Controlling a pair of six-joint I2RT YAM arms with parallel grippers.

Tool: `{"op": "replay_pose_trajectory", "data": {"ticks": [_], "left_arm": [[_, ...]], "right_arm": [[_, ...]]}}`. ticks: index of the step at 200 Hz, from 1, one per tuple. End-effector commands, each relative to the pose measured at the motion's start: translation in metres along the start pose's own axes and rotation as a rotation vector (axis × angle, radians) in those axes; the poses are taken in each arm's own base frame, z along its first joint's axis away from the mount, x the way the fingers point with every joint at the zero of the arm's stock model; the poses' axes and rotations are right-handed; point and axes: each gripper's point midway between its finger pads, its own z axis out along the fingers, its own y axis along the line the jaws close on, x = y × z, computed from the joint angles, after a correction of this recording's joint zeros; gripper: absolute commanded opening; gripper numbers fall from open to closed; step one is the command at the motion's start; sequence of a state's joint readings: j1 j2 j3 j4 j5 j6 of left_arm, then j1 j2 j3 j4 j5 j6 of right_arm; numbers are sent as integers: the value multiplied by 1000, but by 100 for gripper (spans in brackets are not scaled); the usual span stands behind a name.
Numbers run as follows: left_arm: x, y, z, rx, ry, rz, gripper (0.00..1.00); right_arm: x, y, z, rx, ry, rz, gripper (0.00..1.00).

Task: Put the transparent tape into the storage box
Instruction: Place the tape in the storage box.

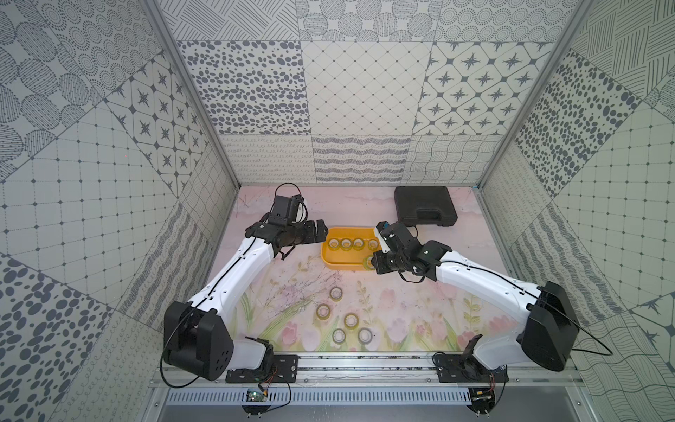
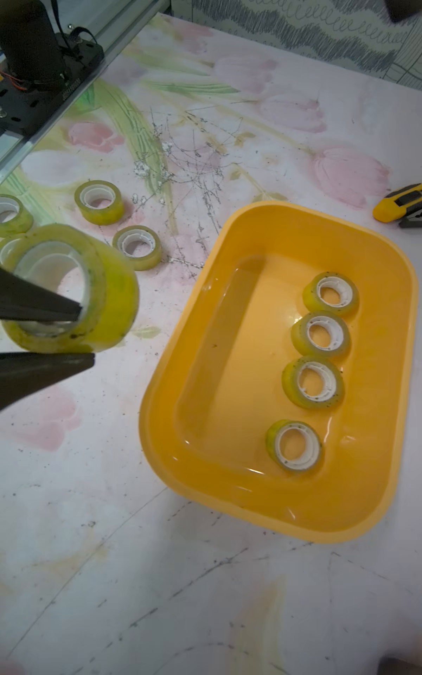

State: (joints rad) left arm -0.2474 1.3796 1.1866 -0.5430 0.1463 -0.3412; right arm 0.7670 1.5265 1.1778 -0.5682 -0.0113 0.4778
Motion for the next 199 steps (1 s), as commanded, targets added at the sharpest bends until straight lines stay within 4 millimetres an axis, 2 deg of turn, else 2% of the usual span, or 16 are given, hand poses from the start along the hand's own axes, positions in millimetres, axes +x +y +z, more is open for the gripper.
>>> {"op": "replay_pose_trajectory", "data": {"ticks": [1,26,54,105,144,199], "left_arm": [[-2,1,-6,-6,-31,1,99],[0,4,-1,-18,-19,-4,99],[0,3,1,-17,-6,-7,99],[-5,10,-6,-41,-40,-5,99],[-7,24,-6,-80,-44,-26,99],[-5,25,-1,-82,-20,-35,99]], "right_arm": [[-18,9,19,-29,16,-37,9],[-38,17,36,-26,7,-56,9],[-45,14,62,-22,40,-41,9],[-31,5,97,-9,117,-31,10],[-22,5,110,-18,154,-21,10],[-14,11,132,-56,202,11,11]]}}
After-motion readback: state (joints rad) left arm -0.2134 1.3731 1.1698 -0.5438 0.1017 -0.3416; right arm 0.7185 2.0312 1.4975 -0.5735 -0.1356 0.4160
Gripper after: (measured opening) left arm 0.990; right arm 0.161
